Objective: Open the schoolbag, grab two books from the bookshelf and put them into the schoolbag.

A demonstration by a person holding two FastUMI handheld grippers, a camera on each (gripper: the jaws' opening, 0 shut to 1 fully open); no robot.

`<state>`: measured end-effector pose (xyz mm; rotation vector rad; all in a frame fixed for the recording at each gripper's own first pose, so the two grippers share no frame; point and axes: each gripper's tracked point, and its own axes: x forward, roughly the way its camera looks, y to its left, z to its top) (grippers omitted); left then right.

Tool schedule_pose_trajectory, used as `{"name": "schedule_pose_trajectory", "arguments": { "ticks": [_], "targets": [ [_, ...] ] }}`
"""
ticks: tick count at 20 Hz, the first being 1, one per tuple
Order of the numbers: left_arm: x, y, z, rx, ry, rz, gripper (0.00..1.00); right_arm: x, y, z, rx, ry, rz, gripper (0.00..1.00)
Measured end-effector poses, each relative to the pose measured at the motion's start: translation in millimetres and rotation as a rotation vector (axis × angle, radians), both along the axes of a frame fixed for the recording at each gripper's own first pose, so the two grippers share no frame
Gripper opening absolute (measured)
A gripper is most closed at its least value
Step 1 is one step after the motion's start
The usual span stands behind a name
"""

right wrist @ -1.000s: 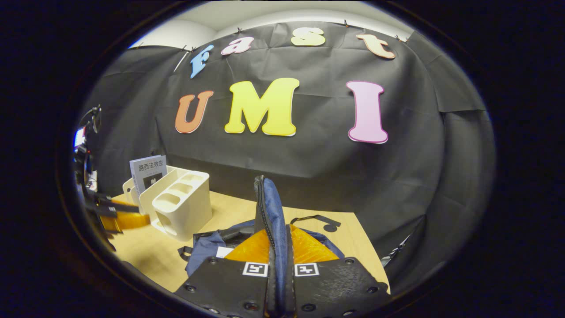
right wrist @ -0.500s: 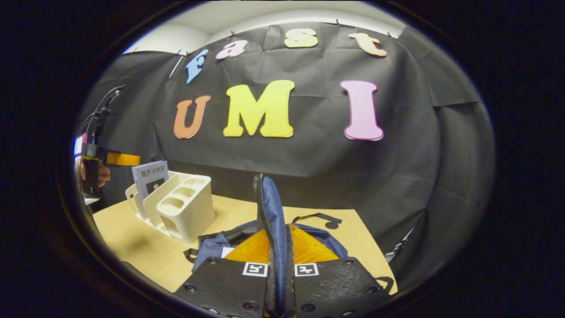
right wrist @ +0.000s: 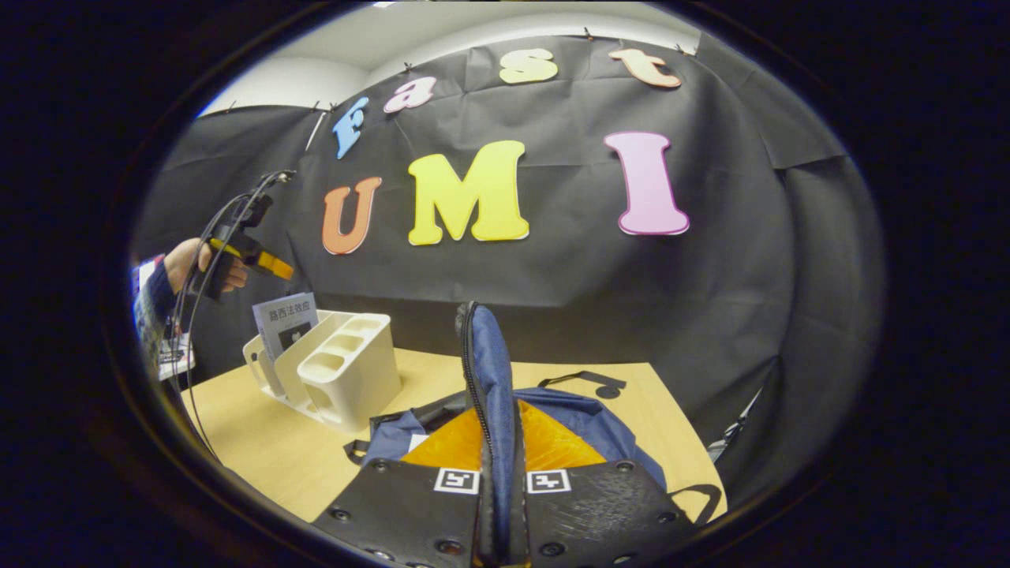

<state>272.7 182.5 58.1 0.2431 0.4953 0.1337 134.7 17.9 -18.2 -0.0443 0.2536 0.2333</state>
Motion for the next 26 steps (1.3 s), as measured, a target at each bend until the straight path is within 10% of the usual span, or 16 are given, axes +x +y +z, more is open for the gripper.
{"name": "schedule_pose_trajectory", "arguments": {
  "ticks": [9, 17, 26],
  "targets": [
    [26.2, 18.1, -74.2, 0.035, 0.283, 0.02, 0.88, 3.3, -7.1, -13.2, 0.005, 0.017, -0.006, 0.07],
    [25.8, 21.3, -97.0, 0.011, 0.365, -0.007, 0.59, 3.8, 3.6, -24.6, -0.008, 0.042, 0.021, 0.07],
    [-0.8, 6.1, -97.0, -0.076, 0.434, -0.042, 0.5, 5.4, 5.8, -34.1, 0.01, 0.063, 0.022, 0.07]
  ]
}}
